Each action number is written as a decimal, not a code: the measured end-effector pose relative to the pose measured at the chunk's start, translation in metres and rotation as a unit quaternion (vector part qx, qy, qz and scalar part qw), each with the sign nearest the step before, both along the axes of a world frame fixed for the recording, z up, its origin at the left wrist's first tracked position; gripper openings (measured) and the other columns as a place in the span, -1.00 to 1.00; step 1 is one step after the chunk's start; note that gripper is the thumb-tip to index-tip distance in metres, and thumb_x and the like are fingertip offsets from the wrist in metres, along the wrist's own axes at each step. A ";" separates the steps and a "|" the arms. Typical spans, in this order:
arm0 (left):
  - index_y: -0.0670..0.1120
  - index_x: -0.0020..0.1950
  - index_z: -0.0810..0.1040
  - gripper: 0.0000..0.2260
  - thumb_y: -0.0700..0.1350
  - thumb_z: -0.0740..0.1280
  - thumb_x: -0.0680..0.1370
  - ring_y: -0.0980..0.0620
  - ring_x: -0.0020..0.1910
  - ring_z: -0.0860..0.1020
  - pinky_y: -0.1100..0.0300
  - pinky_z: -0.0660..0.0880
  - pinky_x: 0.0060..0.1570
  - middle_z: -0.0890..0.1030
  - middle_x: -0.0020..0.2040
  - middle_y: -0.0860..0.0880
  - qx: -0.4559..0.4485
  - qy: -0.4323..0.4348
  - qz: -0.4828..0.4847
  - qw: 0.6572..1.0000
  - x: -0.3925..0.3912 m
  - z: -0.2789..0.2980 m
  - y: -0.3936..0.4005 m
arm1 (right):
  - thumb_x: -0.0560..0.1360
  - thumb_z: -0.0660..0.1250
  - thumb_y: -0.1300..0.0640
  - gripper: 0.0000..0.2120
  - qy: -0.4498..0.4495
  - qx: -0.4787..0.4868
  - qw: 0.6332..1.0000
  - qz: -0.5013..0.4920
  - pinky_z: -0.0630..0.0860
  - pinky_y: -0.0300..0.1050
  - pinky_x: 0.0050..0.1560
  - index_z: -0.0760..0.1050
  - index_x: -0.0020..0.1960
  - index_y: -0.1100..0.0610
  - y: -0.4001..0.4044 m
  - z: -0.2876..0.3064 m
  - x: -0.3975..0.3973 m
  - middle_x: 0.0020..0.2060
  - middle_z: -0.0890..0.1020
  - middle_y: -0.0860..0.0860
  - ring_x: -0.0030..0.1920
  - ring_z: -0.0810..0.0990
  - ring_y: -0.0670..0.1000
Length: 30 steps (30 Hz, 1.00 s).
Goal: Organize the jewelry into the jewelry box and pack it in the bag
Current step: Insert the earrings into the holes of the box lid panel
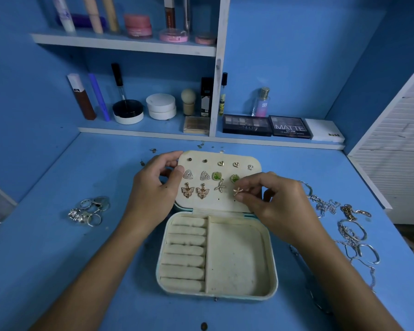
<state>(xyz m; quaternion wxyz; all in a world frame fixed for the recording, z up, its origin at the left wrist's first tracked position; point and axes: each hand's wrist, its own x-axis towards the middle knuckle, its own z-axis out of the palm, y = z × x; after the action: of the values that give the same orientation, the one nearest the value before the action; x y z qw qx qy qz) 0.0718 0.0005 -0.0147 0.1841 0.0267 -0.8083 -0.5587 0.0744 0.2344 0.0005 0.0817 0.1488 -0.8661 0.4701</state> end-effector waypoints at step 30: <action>0.08 0.22 0.61 -0.78 -0.11 0.36 0.59 0.13 0.07 0.60 0.20 0.51 0.11 0.65 0.07 0.08 0.030 -0.047 -0.020 0.998 -0.002 0.001 -0.008 | 0.54 0.37 0.21 -0.79 0.021 -0.001 0.999 -0.025 0.52 -0.40 -0.19 0.51 -0.06 -0.11 -0.009 0.019 0.030 -0.21 0.68 -0.17 -0.14 0.64 -0.19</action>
<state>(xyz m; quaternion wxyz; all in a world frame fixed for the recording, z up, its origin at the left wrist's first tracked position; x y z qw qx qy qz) 0.0694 -0.0071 -0.0136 0.1336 0.0427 -0.7990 -0.5847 0.1042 0.2253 0.0192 0.1116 0.1369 -0.8671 0.4659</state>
